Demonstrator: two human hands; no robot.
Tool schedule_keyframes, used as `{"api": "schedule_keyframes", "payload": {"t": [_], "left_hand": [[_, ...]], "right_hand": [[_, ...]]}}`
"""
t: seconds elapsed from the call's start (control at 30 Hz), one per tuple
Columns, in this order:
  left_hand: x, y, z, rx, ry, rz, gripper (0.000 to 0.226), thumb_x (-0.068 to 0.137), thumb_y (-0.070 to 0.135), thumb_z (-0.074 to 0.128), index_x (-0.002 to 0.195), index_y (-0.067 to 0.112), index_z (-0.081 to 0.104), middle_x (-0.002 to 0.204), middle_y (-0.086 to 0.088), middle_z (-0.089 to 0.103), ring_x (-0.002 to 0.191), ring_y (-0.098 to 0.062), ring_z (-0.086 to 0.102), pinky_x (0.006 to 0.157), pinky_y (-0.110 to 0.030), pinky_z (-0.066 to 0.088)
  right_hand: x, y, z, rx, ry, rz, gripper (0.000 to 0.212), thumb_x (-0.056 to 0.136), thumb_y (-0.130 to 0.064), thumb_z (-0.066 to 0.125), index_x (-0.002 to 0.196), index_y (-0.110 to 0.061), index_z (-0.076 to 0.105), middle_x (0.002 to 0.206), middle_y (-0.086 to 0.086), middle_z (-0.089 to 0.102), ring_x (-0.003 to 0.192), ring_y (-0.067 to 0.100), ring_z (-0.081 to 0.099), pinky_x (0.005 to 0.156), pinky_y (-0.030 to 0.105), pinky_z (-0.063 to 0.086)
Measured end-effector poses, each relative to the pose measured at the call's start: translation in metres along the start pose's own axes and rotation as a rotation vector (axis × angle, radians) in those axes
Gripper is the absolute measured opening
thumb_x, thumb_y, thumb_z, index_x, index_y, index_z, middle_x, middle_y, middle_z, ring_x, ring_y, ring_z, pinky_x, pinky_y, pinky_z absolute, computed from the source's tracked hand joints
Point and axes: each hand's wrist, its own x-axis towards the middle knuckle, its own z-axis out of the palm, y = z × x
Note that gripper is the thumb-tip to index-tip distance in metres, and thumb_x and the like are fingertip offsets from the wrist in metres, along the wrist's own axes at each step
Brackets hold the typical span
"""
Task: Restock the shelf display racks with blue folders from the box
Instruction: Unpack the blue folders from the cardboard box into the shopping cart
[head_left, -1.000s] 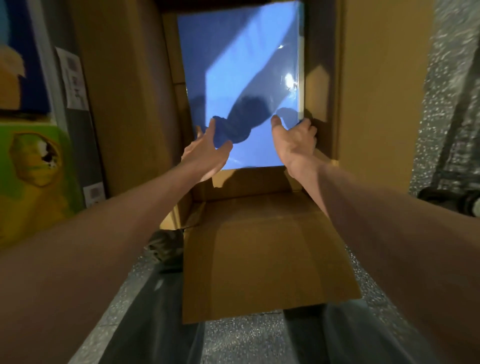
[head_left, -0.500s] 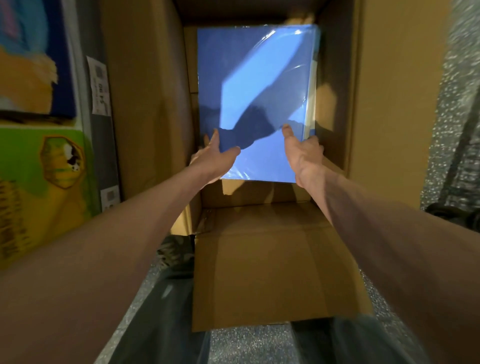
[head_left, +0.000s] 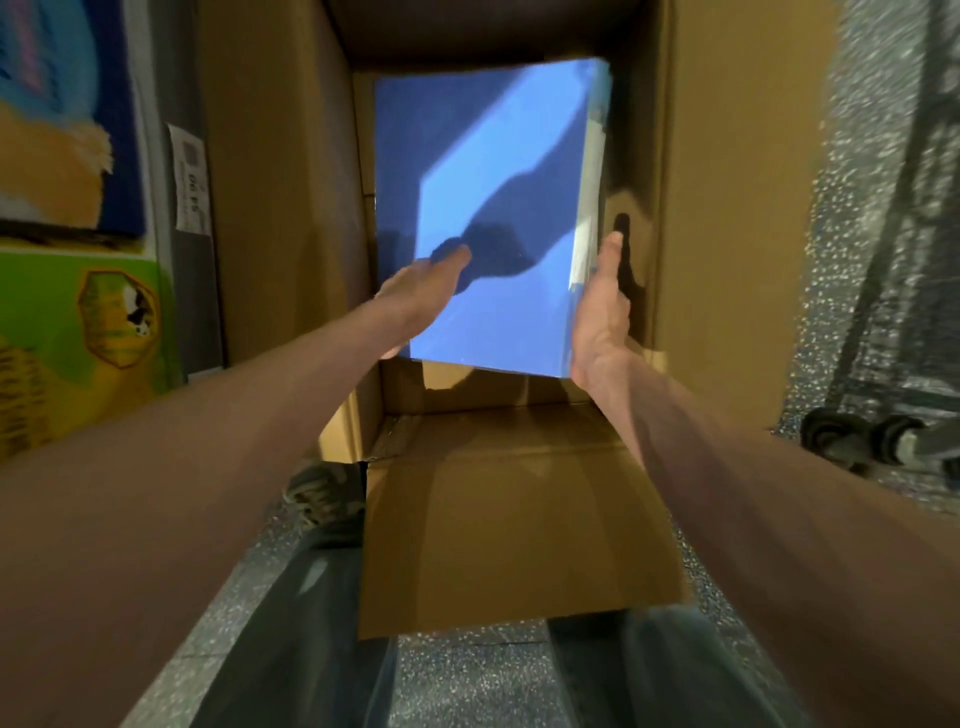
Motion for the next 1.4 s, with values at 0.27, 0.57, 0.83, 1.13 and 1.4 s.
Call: {"api": "schedule_keyframes", "payload": {"t": [0.27, 0.57, 0.83, 1.13, 1.4], "left_hand": [[-0.075, 0.057, 0.014, -0.078, 0.265, 0.265, 0.096, 0.076, 0.077, 0.065, 0.151, 0.026, 0.035, 0.144, 0.001, 0.056, 0.129, -0.022, 0.055, 0.103, -0.033, 0.044], [-0.094, 0.041, -0.022, 0.252, 0.441, 0.248, 0.084, 0.09, 0.06, 0.06, 0.156, 0.023, 0.025, 0.122, -0.003, 0.065, 0.092, -0.027, 0.071, 0.081, -0.04, 0.059], [-0.067, 0.026, -0.028, 0.176, 0.309, 0.408, 0.09, 0.075, 0.081, 0.059, 0.149, 0.034, 0.04, 0.105, 0.015, 0.067, 0.08, -0.01, 0.071, 0.073, -0.04, 0.063], [-0.057, 0.021, -0.033, 0.091, 0.226, 0.428, 0.051, 0.085, 0.064, 0.065, 0.119, 0.026, 0.065, 0.066, 0.006, 0.067, 0.06, -0.016, 0.067, 0.065, -0.042, 0.062], [-0.056, 0.018, -0.03, 0.058, 0.211, 0.413, 0.072, 0.075, 0.077, 0.061, 0.127, 0.027, 0.061, 0.08, 0.004, 0.07, 0.07, -0.017, 0.07, 0.066, -0.039, 0.063]], "right_hand": [[-0.062, -0.042, -0.012, 0.077, -0.398, 0.048, 0.082, 0.095, -0.074, 0.009, 0.103, -0.015, 0.065, 0.106, 0.007, 0.068, 0.105, 0.023, 0.063, 0.088, 0.036, 0.048], [-0.069, -0.057, -0.007, -0.294, -0.334, -0.11, 0.062, 0.105, -0.055, 0.021, 0.118, -0.015, 0.066, 0.119, 0.001, 0.066, 0.099, 0.017, 0.059, 0.094, 0.033, 0.044], [0.021, -0.027, 0.0, -0.537, -0.129, -0.142, 0.068, 0.102, -0.053, 0.04, 0.157, -0.018, 0.022, 0.16, 0.005, 0.033, 0.146, 0.031, 0.032, 0.117, 0.041, 0.026], [0.045, 0.01, 0.01, -0.528, -0.014, -0.205, 0.092, 0.09, -0.038, 0.069, 0.159, -0.017, 0.011, 0.162, 0.002, 0.023, 0.148, 0.028, 0.025, 0.122, 0.046, 0.024], [0.038, 0.004, 0.006, -0.458, -0.045, -0.118, 0.077, 0.094, -0.032, 0.063, 0.157, -0.017, 0.022, 0.158, 0.003, 0.027, 0.142, 0.028, 0.036, 0.116, 0.044, 0.035]]}}
